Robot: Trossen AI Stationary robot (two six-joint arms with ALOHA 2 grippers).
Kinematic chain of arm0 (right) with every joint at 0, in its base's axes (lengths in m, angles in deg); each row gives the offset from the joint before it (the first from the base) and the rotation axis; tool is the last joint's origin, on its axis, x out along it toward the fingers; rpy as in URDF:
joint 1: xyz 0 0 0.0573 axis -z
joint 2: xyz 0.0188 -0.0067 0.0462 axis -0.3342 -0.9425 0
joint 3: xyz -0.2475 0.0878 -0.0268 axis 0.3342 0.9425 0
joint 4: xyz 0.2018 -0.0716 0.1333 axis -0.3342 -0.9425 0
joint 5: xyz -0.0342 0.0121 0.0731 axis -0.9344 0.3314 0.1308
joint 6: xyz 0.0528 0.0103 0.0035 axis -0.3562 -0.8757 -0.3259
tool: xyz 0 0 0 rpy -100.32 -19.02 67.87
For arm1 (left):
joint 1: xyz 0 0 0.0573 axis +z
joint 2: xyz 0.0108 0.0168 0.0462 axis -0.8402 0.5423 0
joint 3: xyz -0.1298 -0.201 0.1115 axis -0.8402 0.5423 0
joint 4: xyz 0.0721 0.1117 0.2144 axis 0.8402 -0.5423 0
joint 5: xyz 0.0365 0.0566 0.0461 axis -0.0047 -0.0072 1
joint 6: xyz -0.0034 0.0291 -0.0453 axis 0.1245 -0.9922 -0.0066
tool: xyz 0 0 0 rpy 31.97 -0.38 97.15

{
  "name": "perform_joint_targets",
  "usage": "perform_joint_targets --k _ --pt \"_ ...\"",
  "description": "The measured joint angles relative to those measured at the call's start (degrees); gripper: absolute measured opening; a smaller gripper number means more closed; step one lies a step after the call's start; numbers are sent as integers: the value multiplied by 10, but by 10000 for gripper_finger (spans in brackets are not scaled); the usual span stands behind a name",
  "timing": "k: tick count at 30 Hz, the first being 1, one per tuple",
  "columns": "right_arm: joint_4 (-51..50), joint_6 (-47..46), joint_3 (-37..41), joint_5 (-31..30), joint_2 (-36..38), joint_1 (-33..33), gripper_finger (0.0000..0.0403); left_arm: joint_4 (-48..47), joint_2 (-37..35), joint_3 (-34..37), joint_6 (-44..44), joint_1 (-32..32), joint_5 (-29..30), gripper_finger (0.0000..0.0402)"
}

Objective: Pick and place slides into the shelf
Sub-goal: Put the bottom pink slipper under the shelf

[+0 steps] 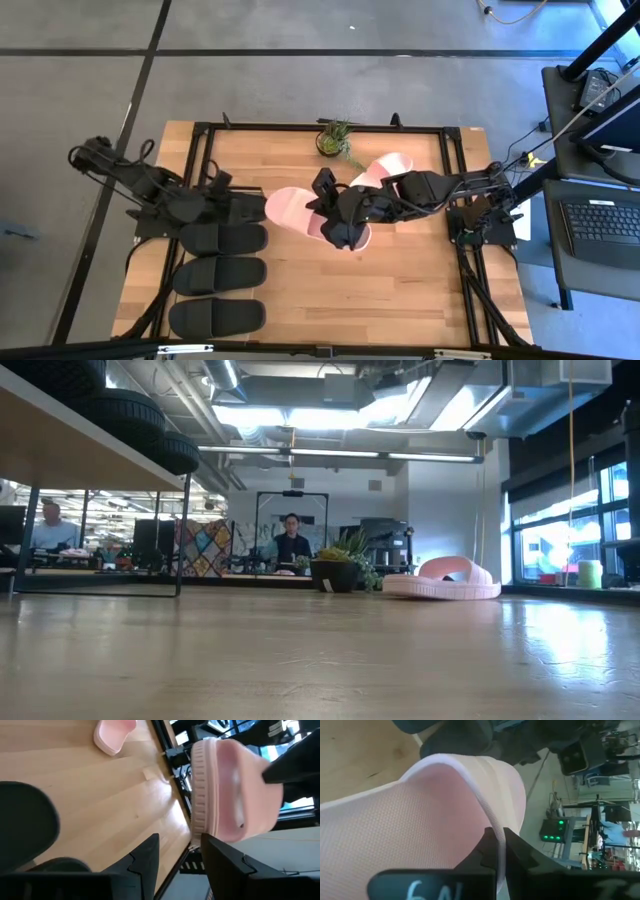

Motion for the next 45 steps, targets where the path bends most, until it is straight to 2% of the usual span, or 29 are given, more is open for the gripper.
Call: perform_joint_targets --k 6,26,33,36,45 --pt "-31 -15 0 3 1 0 12 33 7 0 -8 7 -16 137" --pt "-33 -32 1 -1 1 -22 12 32 7 0 -54 20 -24 140" --pt "-33 -32 1 1 1 -22 12 30 10 0 -53 20 -52 204" --pt "-34 -35 1 0 1 -22 12 27 15 0 -39 21 -40 230" --pt "-40 -52 1 -12 1 -23 12 34 15 0 -37 21 -21 235"
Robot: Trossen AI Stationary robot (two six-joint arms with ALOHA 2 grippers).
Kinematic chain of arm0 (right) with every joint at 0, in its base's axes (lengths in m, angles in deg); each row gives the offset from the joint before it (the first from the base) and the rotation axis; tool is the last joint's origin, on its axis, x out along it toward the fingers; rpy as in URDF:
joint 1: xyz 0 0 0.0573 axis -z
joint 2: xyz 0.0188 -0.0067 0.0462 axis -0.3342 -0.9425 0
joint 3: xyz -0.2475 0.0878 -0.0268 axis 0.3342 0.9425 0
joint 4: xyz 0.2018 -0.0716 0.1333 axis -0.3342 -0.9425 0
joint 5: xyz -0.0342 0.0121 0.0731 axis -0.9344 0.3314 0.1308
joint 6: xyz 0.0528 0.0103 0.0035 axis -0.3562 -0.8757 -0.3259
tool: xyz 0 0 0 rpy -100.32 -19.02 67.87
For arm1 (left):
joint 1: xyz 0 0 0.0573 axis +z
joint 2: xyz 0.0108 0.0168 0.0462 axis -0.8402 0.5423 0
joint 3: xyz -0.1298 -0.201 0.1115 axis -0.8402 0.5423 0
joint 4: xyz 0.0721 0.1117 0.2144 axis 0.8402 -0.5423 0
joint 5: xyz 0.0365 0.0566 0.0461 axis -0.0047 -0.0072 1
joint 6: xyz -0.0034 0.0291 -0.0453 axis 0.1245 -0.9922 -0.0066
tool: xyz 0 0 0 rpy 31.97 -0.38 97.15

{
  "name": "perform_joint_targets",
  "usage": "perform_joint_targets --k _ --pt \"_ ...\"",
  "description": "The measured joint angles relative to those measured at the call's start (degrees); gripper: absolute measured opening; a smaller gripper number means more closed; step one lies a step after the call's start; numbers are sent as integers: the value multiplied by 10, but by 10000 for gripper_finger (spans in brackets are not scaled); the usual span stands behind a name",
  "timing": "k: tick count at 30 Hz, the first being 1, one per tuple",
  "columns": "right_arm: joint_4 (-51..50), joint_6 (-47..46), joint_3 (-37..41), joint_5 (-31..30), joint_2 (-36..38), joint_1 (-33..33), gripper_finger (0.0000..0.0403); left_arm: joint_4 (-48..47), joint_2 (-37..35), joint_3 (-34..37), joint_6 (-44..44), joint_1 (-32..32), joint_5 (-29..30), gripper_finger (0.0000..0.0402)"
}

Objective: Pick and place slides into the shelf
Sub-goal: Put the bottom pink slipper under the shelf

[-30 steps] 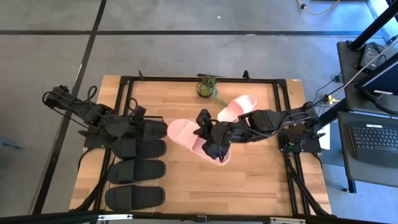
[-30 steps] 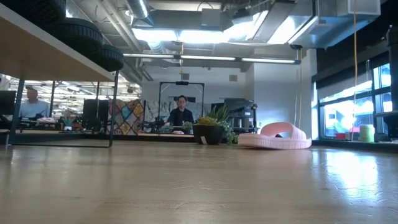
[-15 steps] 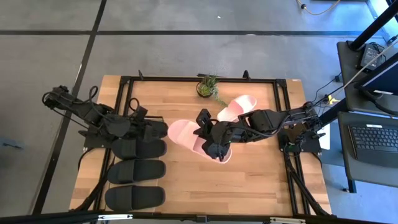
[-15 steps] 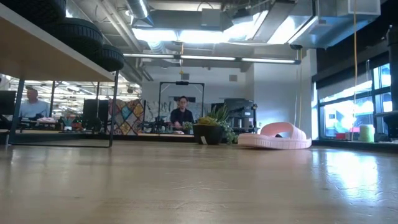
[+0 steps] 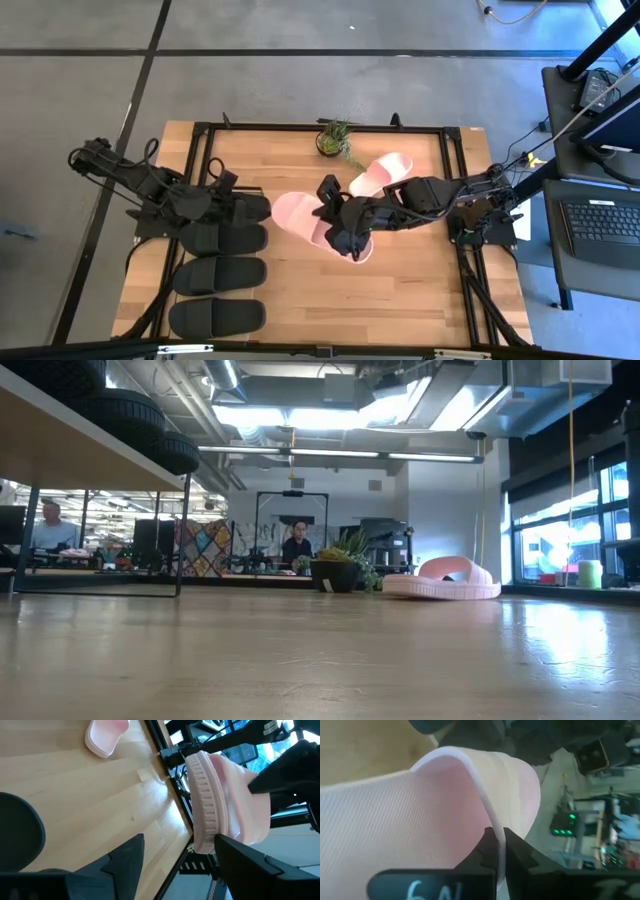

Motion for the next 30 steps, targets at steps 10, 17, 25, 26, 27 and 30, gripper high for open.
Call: perform_joint_targets --k 10,17,25,26,27,30 --pt "3 -1 0 -72 -1 -1 12 2 0 0 0 0 -24 234" --pt "25 5 0 -70 -1 0 12 19 0 0 -13 0 -32 234" --pt "44 7 0 -69 -1 -2 12 48 0 0 -32 4 -21 234" --pt "45 7 0 -69 -1 -3 12 48 0 0 -32 7 -21 234" --pt "46 7 0 -69 -1 -5 12 48 0 0 -32 9 -21 234" --pt "47 7 0 -68 -1 -10 12 48 0 0 -32 18 -21 234"
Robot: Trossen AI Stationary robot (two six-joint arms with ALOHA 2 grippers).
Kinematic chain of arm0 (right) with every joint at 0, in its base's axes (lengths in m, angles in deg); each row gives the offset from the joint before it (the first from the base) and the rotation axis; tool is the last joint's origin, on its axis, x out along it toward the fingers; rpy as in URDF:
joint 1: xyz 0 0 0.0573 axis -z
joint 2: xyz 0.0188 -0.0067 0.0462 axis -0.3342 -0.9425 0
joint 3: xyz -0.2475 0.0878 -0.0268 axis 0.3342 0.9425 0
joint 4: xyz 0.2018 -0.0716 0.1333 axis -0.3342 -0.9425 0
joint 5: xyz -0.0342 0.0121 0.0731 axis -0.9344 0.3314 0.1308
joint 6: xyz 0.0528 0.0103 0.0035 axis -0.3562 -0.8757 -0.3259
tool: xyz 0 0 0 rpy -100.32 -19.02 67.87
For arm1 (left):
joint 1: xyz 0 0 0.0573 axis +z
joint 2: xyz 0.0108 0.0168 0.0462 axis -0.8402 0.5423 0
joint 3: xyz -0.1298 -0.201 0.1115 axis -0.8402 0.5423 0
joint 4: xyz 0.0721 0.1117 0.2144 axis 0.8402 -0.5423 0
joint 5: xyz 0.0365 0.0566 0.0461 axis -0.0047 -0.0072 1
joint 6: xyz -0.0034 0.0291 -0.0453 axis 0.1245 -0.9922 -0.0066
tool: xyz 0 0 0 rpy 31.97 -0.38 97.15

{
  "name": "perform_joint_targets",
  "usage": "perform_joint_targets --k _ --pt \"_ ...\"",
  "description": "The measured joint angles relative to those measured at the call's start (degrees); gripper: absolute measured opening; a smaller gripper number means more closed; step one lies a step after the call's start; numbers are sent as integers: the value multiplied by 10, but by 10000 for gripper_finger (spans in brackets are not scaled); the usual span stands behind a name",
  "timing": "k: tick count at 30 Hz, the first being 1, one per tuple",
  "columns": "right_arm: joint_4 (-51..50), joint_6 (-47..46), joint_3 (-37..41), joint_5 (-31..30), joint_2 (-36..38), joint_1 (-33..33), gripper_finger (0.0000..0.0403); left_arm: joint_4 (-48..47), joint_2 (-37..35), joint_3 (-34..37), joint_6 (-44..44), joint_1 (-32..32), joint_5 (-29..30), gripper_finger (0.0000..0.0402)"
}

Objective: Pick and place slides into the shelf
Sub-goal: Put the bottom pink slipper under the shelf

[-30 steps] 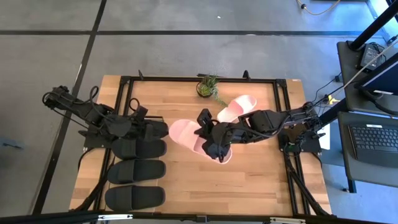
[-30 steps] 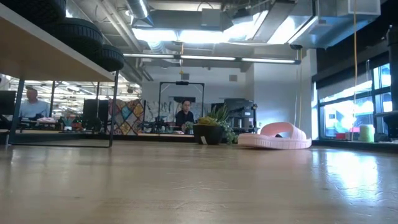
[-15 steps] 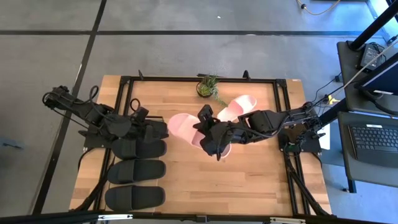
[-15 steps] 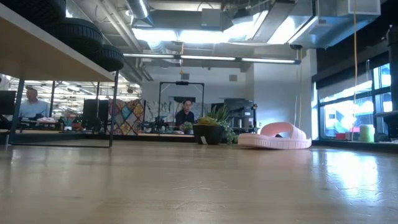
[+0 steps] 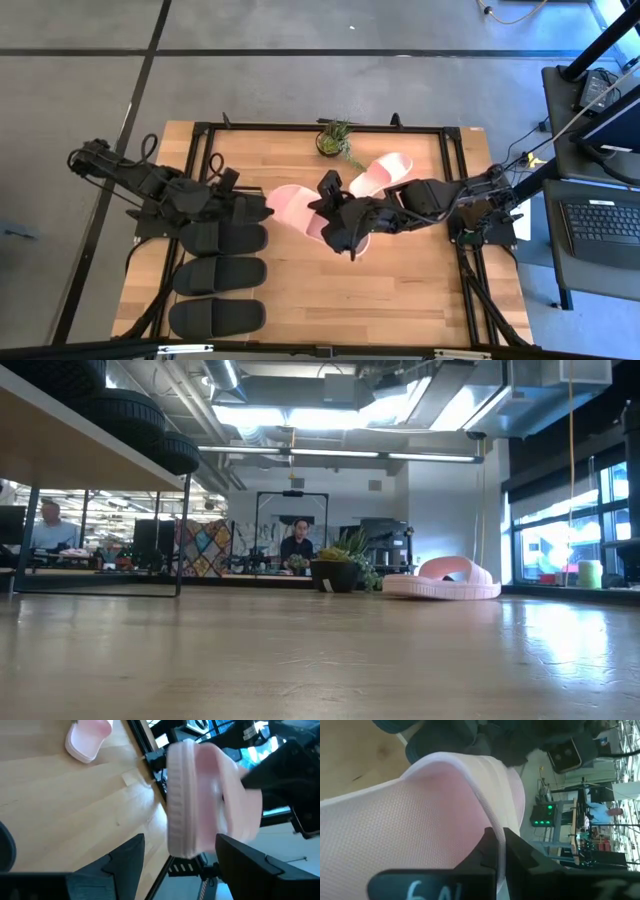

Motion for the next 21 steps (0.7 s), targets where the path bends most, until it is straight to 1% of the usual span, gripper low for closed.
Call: perform_joint_targets --k 6,10,17,21 --pt "0 0 0 3 0 -13 12 0 0 0 0 12 -1 234" --pt "6 0 0 11 0 -13 12 0 1 0 0 15 -18 234" --pt "14 1 0 20 0 -13 12 11 24 0 0 15 -30 233" --pt "14 1 0 21 0 -13 12 11 34 0 0 15 -30 215"
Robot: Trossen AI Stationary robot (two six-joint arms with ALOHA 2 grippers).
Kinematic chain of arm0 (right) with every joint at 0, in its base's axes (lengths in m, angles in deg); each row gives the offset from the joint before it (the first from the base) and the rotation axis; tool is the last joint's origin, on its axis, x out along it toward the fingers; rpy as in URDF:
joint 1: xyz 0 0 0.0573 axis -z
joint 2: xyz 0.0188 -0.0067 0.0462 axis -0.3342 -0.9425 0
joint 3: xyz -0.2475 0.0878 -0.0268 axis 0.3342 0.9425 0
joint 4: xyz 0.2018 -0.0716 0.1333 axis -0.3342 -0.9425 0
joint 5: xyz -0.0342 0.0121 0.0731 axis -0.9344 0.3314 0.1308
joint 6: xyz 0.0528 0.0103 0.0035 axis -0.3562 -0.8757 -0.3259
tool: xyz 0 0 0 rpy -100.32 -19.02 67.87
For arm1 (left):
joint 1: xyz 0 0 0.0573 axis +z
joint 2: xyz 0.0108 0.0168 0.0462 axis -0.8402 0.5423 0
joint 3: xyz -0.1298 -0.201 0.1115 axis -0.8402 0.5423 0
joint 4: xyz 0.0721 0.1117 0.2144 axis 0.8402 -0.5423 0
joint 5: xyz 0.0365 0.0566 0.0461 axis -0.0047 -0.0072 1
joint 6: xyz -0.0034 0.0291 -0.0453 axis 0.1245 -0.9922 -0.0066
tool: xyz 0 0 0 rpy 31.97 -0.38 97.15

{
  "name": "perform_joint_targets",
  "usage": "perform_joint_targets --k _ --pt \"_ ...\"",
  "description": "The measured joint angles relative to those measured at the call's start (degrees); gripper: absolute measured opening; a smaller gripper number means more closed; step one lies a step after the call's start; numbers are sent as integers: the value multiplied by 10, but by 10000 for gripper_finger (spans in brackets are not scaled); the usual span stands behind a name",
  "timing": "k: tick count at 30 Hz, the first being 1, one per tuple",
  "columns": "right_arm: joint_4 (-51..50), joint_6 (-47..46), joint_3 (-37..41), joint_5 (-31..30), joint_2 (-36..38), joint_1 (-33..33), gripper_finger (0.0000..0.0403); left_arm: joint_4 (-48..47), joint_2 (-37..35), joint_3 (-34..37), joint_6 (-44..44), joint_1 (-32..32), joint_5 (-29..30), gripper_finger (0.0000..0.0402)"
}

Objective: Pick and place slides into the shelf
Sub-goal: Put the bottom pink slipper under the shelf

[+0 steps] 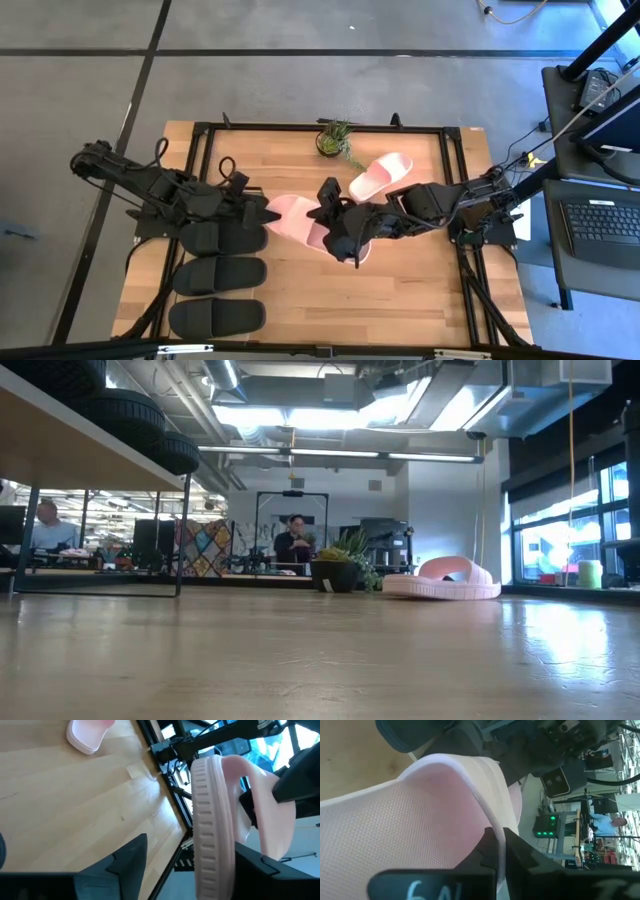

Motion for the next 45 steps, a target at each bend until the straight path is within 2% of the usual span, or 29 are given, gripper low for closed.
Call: perform_joint_targets --k 17,23,27,33,40,45 --pt "-9 -16 0 -1 0 0 12 44 2 0 -42 0 0 36" --pt "-9 -17 0 0 0 0 54 44 2 0 -44 0 -1 34" --pt "-9 -18 0 0 0 0 74 46 2 0 -44 0 -6 46" --pt "-15 -1 0 -6 0 -3 78 46 2 0 -45 0 -7 34" --pt "-45 -17 0 -67 0 -26 80 47 2 0 -46 0 -9 40" --pt "-45 -14 0 -75 0 -47 80 46 2 0 -47 0 -13 33"
